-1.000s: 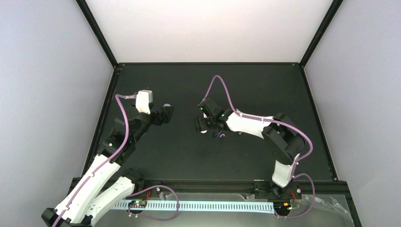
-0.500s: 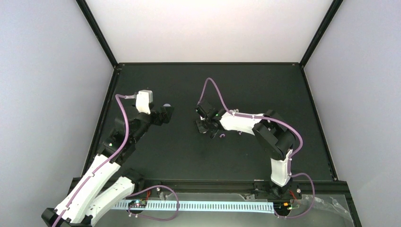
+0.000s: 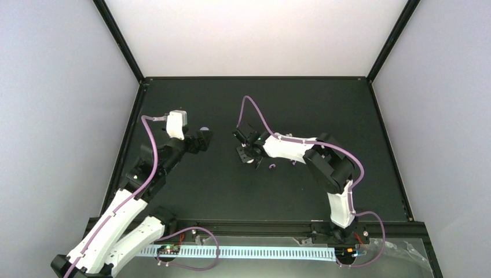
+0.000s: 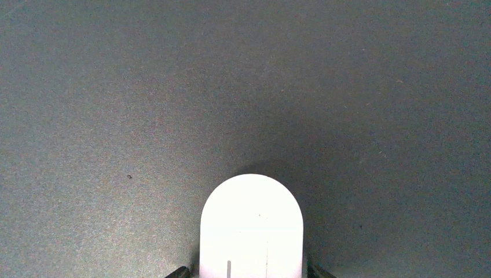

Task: Insert the wireless bluetooth earbuds into the charging case
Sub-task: Pick up the charging case at the center of the board.

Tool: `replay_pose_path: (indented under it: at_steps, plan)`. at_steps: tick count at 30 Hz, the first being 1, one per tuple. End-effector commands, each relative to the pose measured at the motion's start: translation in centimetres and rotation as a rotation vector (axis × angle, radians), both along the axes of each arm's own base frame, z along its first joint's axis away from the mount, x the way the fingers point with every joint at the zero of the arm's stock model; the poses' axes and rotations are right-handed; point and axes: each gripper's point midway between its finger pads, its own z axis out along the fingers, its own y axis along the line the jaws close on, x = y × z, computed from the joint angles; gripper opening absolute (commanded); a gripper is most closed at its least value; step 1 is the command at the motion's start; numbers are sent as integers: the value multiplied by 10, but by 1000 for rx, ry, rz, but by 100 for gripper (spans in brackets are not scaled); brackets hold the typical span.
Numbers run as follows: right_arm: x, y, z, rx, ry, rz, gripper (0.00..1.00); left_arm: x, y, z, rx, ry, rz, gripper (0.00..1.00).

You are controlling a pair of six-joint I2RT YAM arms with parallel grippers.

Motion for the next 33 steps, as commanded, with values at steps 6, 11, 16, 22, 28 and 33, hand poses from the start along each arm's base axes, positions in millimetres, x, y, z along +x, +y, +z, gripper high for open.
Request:
replay_pose_path:
  at_steps: [6,11,16,22,28,33]
  plan:
    - [-9,-4,-11,-76,6,32,41,-2,3,11,-16,-37,6,99]
    - [-10,-5,23,-19,-53,26,35,-3,4,12,-14,-43,10,99]
    - [-21,-11,85,85,-148,72,35,-4,5,14,-18,-54,10,99]
    - [-73,-27,145,142,-306,293,34,-16,-23,21,-46,-95,-160,99]
    - [-133,-52,194,210,-498,457,36,-47,-73,32,-111,-143,-486,99]
    - [-147,-74,215,279,-586,456,36,-80,-110,33,-154,-138,-740,99]
